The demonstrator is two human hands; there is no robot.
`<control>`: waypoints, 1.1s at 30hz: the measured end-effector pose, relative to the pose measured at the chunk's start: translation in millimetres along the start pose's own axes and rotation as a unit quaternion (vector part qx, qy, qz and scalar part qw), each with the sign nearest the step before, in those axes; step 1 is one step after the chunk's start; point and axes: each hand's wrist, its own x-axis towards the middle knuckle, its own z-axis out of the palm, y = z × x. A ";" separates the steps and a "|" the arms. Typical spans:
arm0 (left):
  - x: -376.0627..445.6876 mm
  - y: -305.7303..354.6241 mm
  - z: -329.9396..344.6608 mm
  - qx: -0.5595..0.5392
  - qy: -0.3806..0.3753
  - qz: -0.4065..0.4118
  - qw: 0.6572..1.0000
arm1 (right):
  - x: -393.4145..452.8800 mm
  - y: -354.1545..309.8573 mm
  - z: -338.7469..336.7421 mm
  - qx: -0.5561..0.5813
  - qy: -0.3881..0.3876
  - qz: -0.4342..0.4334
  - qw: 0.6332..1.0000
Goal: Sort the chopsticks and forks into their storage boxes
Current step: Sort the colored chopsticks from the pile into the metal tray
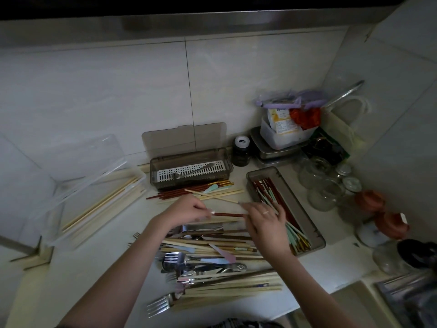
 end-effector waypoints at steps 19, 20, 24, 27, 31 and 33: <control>42.8 -15.5 10.5 0.255 0.017 -0.050 0.965 | -11.3 75.9 -15.9 0.039 -0.171 0.327 0.929; 44.3 -18.0 12.3 0.272 0.014 -0.051 0.961 | -13.4 74.6 -13.6 0.021 -0.192 0.326 0.925; 43.3 -25.4 20.1 0.298 0.060 -0.016 0.952 | -11.2 73.0 -5.2 0.016 -0.219 0.295 0.930; 39.7 -31.6 24.0 0.268 0.092 0.006 0.959 | -11.4 72.0 0.8 0.064 -0.241 0.254 0.934; 31.9 -40.9 30.9 0.198 0.117 0.002 0.973 | -11.2 73.8 4.8 0.075 -0.241 0.267 0.930; 28.3 -43.8 34.9 0.170 0.127 0.002 0.977 | -11.2 74.7 5.9 0.075 -0.239 0.272 0.929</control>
